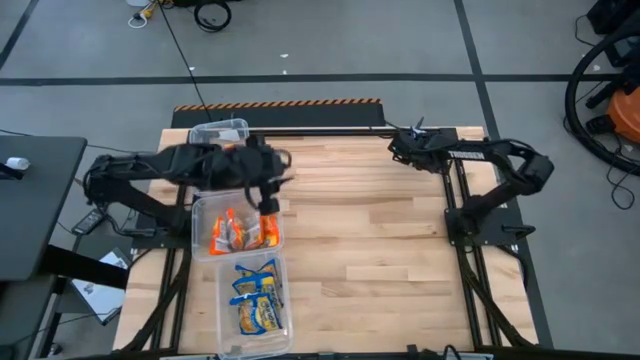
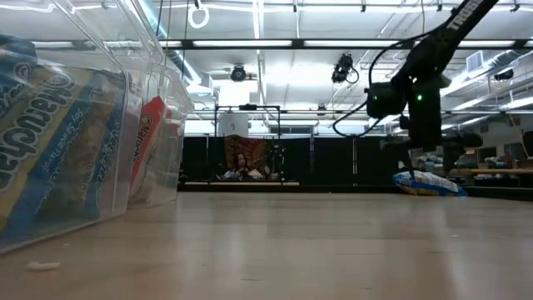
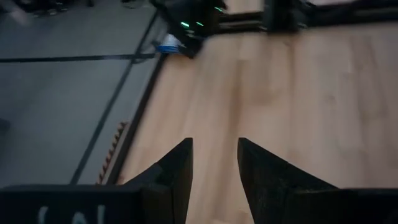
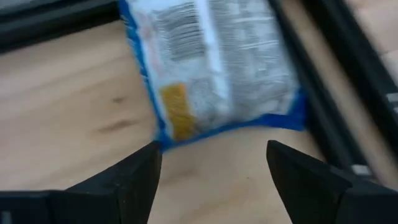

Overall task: Sort Maruchan noodles
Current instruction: Put the blue noodle pack into the bottom transparent bin

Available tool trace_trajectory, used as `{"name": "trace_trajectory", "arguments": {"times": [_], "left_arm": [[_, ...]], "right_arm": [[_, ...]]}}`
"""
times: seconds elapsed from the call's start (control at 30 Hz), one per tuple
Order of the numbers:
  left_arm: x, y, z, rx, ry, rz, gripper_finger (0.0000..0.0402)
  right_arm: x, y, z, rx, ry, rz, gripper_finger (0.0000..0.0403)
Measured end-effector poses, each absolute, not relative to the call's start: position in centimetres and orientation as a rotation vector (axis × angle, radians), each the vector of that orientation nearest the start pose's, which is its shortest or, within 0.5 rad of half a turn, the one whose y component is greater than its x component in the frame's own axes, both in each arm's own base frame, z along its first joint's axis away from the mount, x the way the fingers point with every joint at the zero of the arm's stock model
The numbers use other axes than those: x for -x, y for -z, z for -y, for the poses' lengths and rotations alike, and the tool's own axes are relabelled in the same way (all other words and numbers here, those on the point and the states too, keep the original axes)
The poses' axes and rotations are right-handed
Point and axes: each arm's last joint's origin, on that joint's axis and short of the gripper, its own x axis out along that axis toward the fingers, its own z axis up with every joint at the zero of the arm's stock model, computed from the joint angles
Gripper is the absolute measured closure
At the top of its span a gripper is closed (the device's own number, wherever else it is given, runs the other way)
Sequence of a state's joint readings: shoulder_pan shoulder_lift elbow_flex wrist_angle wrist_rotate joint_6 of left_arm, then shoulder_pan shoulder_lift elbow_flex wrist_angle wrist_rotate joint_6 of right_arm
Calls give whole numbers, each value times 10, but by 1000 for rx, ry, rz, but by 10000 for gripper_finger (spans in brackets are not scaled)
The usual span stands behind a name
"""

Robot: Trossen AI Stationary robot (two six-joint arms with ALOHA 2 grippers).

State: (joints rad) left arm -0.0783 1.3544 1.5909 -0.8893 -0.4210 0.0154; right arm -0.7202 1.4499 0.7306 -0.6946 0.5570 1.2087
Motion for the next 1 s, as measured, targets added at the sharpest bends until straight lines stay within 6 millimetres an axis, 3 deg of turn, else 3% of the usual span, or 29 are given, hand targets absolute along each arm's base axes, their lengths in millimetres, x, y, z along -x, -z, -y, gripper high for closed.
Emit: {"name": "trace_trajectory", "arguments": {"times": [0.23,0.57,0.8,1.0], "left_arm": [[-268,-428,-25,-161,-377,-558,269],[-266,-427,-42,-137,-397,-568,269],[-264,-430,-41,-131,-377,-549,269],[-239,-448,-38,-128,-377,-469,269]], "right_arm": [[-167,-136,192,-1061,1757,-574,126],[-165,-121,193,-1162,1931,-450,172],[-165,-124,191,-1169,1908,-451,282],[-174,-145,186,-1205,1740,-425,388]]}}
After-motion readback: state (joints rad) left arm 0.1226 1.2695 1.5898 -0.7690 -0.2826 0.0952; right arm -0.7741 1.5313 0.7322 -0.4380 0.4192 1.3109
